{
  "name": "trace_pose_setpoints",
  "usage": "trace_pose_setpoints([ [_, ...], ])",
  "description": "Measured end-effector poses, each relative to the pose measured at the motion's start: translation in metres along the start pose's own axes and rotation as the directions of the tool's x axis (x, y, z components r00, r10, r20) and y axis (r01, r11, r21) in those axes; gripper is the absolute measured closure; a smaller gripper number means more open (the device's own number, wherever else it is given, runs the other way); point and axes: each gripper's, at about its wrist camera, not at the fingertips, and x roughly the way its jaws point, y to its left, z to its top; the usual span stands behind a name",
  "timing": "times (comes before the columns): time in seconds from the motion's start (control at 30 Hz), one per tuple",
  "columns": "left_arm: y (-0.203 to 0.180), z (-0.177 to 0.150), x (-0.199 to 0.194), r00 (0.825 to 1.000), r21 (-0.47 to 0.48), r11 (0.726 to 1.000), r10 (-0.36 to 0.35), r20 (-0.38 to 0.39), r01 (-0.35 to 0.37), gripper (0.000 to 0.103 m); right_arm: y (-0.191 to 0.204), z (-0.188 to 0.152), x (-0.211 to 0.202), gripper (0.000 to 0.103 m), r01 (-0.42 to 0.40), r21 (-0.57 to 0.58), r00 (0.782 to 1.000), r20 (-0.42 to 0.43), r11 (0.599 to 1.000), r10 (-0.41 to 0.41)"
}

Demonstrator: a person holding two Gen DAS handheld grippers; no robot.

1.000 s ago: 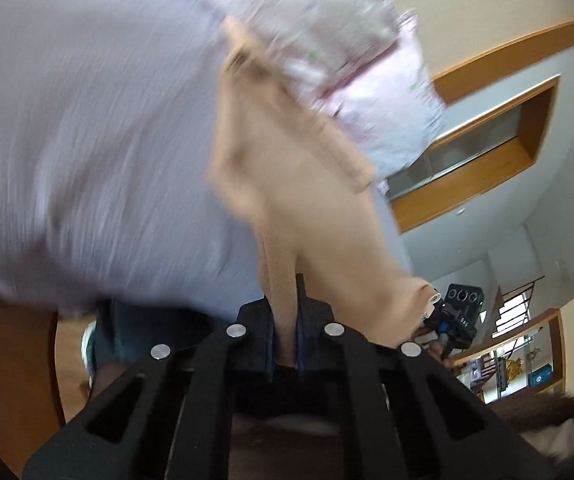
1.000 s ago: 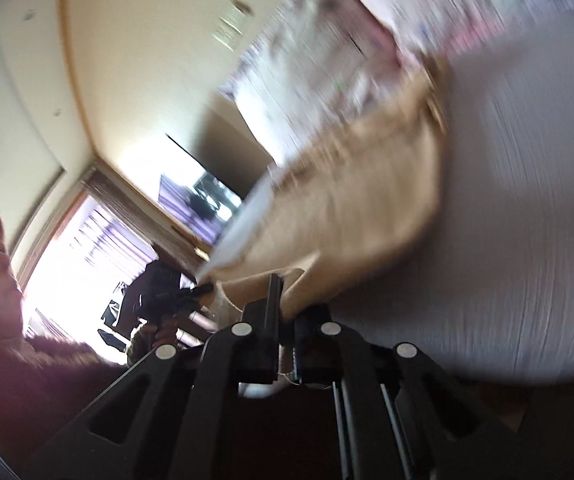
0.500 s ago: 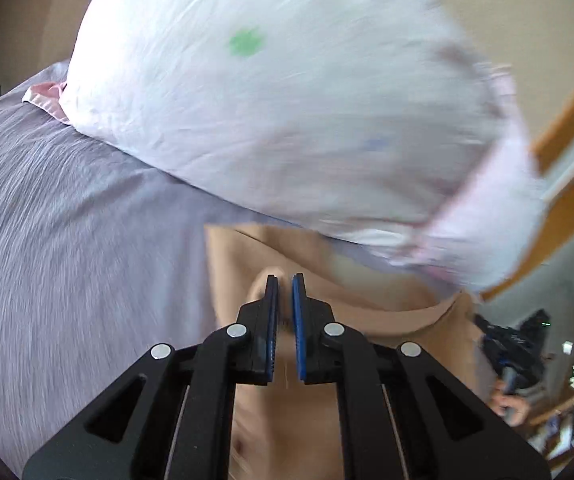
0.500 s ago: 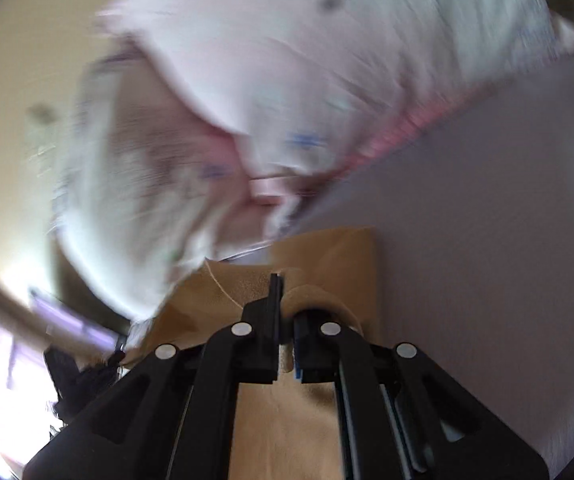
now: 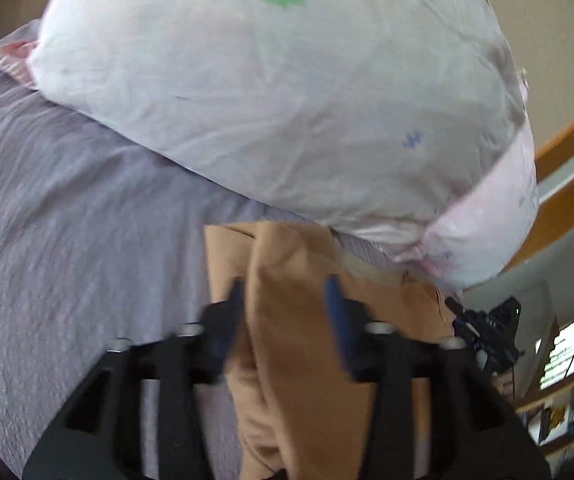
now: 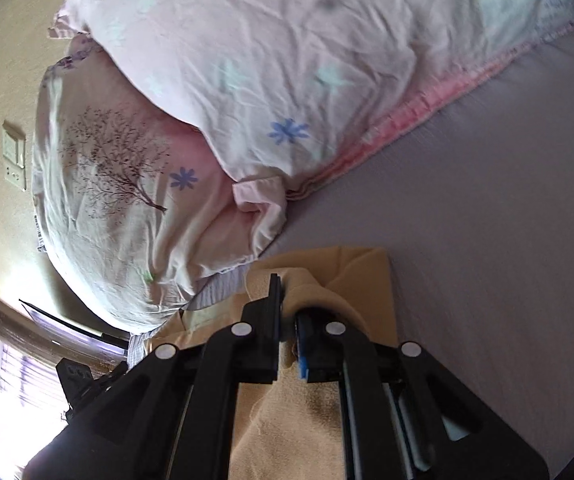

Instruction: Fold small clothes

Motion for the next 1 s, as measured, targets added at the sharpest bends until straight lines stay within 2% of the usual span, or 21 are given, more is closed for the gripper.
trace_pose_setpoints([
  [0.07,-0.009,0.001,0.007,0.999,0.038,0.999,0.036,-0.004,-0.036,0.036,-0.003,0.0,0.001,0.094,0.0,0.006,1.0,-0.001,1.0,0.0],
  [0.23,-0.008,0.013,0.026,0.994,0.021,0.996,0.091,-0.06,-0.09,0.036,-0.004,0.0,-0.003,0.093,-0.001,-0.004,1.0,-0.001,1.0,0.001],
  [0.3,-0.008,0.015,0.033,0.989,0.028,0.992,0.127,-0.079,-0.126,0.04,-0.003,-0.002,0.0,0.091,-0.005,-0.007,1.0,-0.001,1.0,0.005],
  [0.37,-0.009,0.016,0.04,0.986,0.031,0.99,0.14,-0.088,-0.138,0.049,-0.001,-0.002,0.004,0.09,-0.005,-0.012,1.0,-0.003,1.0,0.005],
  [0.43,-0.007,0.016,0.043,0.983,0.036,0.987,0.16,-0.089,-0.157,0.067,0.0,-0.005,0.007,0.09,-0.007,-0.012,1.0,-0.002,1.0,0.007],
  [0.47,-0.008,0.016,0.044,0.981,0.035,0.985,0.174,-0.086,-0.171,0.072,0.0,-0.006,0.009,0.09,-0.012,-0.009,1.0,0.0,1.0,0.012],
  [0.5,-0.008,0.017,0.045,0.979,0.035,0.982,0.188,-0.085,-0.185,0.086,0.0,-0.006,0.009,0.09,-0.017,-0.008,1.0,0.002,1.0,0.017],
  [0.53,-0.007,0.017,0.044,0.976,0.037,0.98,0.199,-0.082,-0.197,0.094,0.0,-0.006,0.009,0.09,-0.022,-0.008,1.0,0.003,1.0,0.022],
  [0.6,-0.008,0.015,0.045,0.978,0.03,0.98,0.198,-0.071,-0.196,0.097,-0.004,-0.008,0.005,0.096,-0.03,-0.013,0.999,0.013,0.999,0.03],
  [0.67,-0.011,0.014,0.039,0.98,0.037,0.98,0.195,-0.046,-0.193,0.098,0.0,-0.006,-0.001,0.098,-0.053,-0.019,0.998,0.037,0.998,0.054],
  [0.8,-0.013,0.023,0.01,0.983,0.032,0.984,0.173,0.058,-0.175,0.098,0.009,0.005,-0.007,0.098,-0.093,-0.011,0.993,0.073,0.996,0.093],
  [0.9,-0.009,0.035,0.007,0.974,0.023,0.978,0.206,0.099,-0.209,0.098,0.01,0.013,0.008,0.098,-0.027,-0.001,0.997,0.073,1.0,0.027],
  [1.0,0.004,0.035,0.029,0.966,-0.004,0.967,0.256,0.039,-0.256,0.098,-0.003,0.016,0.038,0.095,0.058,0.089,0.998,0.002,0.994,-0.058],
])
